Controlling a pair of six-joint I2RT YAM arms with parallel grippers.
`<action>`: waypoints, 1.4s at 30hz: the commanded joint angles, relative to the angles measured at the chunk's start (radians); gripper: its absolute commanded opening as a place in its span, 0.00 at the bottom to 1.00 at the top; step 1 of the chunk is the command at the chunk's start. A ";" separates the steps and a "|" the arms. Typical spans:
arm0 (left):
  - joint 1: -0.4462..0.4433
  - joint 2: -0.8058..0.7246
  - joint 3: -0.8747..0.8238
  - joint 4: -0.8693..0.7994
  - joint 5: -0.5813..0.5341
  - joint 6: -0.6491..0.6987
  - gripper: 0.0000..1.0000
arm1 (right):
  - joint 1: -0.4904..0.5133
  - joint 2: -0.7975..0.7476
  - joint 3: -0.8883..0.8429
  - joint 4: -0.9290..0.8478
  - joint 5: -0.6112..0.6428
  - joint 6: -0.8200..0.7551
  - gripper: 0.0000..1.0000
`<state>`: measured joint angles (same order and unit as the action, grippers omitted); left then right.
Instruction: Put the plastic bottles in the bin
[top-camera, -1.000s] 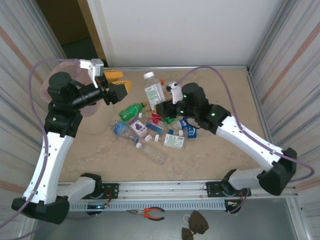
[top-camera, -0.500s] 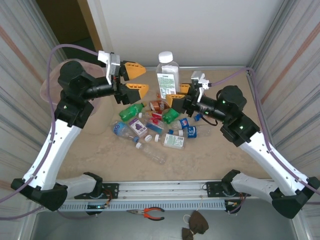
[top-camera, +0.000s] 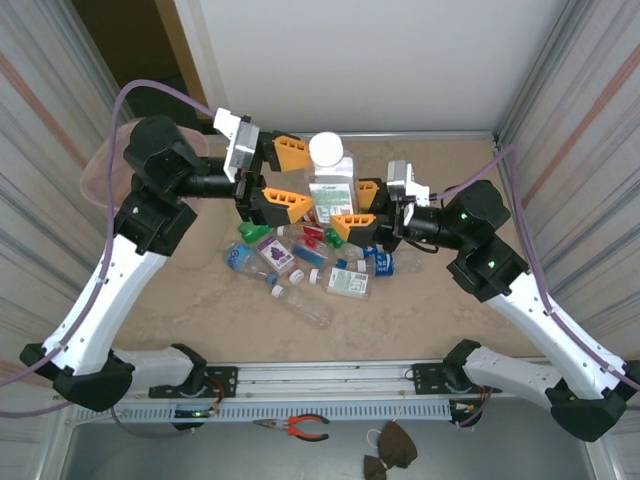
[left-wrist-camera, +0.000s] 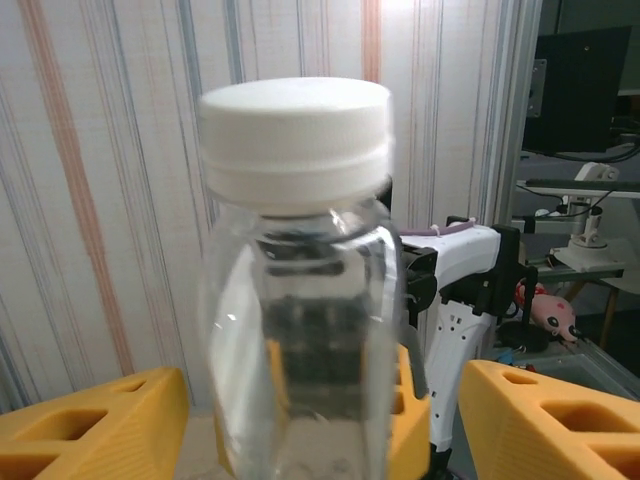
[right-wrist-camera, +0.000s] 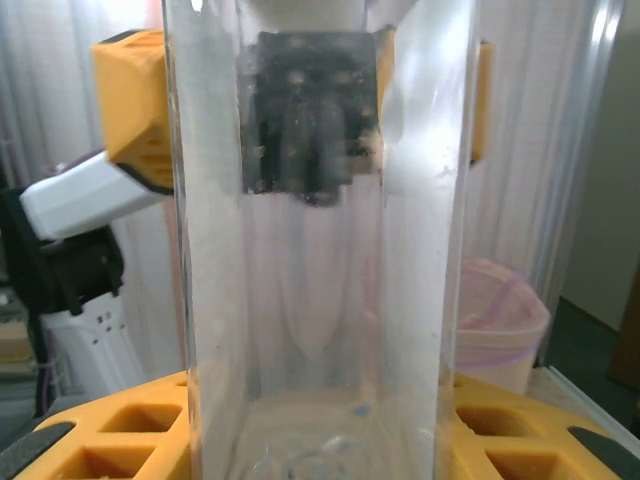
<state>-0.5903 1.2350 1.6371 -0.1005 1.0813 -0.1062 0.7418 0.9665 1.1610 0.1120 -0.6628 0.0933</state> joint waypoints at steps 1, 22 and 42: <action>-0.021 0.010 0.035 -0.023 0.010 0.030 0.70 | 0.030 -0.005 0.015 0.001 -0.016 -0.081 0.35; -0.060 -0.002 0.026 -0.040 0.021 0.060 0.39 | 0.073 -0.006 0.020 -0.021 0.073 -0.093 0.34; 0.052 -0.017 0.185 -0.503 -0.451 0.295 0.33 | 0.091 -0.094 -0.032 -0.153 0.311 -0.127 0.79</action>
<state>-0.5896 1.2312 1.7565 -0.4843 0.7994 0.1345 0.8253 0.9119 1.1431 -0.0071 -0.4328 -0.0120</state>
